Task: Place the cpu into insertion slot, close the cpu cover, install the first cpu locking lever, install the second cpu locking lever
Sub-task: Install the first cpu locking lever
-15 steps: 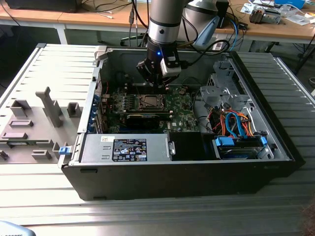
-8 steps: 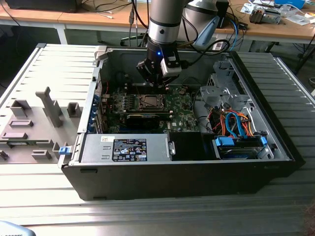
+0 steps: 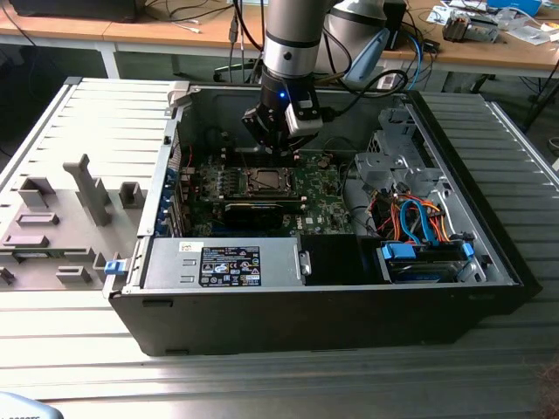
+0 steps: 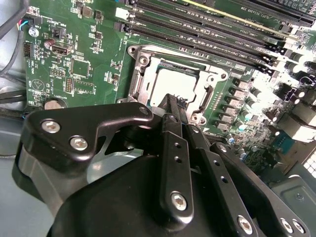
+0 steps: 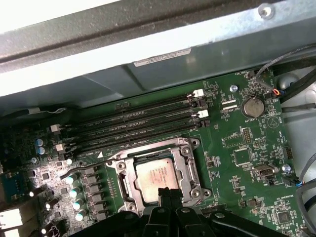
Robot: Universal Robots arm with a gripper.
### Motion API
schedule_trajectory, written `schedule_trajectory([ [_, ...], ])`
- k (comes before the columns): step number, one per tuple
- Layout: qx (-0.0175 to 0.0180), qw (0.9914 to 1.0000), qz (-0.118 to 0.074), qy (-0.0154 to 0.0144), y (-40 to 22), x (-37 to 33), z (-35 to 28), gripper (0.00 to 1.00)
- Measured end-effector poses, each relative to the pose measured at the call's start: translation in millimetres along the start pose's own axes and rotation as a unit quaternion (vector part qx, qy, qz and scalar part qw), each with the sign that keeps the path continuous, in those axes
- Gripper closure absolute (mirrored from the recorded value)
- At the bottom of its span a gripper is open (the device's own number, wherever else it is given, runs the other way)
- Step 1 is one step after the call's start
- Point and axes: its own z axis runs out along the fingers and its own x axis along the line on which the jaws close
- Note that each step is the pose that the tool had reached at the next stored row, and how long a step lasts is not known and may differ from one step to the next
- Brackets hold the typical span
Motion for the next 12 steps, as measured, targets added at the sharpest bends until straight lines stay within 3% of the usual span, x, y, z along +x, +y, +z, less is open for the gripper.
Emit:
schedule_trajectory([
  [12,0.0002,0.99998,-0.006,-0.0002,0.0,0.0,0.0,0.89],
])
